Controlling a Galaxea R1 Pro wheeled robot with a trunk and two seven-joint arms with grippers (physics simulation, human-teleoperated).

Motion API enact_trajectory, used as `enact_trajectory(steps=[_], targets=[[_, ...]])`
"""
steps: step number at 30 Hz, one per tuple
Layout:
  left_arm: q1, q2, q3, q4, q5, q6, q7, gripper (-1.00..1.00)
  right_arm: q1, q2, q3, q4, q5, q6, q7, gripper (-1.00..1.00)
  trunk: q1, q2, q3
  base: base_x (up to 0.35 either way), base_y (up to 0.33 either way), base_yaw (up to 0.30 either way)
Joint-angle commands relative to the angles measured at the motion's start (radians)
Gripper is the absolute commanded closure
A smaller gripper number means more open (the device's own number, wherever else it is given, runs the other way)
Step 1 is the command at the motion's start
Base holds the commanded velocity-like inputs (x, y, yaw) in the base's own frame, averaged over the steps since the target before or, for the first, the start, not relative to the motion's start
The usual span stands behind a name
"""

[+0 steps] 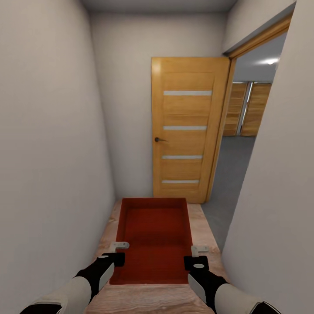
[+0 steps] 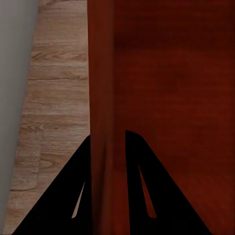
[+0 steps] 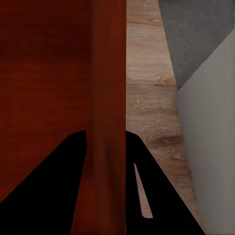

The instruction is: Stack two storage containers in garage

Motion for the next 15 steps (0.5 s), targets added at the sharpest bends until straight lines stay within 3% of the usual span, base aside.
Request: enact_trajectory(steps=[1, 15], targets=[[-0.001, 0.016, 0.051, -0.004, -0.016, 0.007, 0.009, 1.00, -0.001, -0.005, -0.016, 0.001, -0.003, -0.004, -0.009, 1.00, 0.001, -0.002, -0.002, 0.322, 0.000, 0.000], [-0.001, 0.016, 0.051, -0.004, -0.016, 0.007, 0.009, 1.00, -0.001, -0.005, -0.016, 0.001, -0.003, -0.004, -0.009, 1.00, 0.001, -0.002, -0.002, 0.322, 0.000, 0.000]])
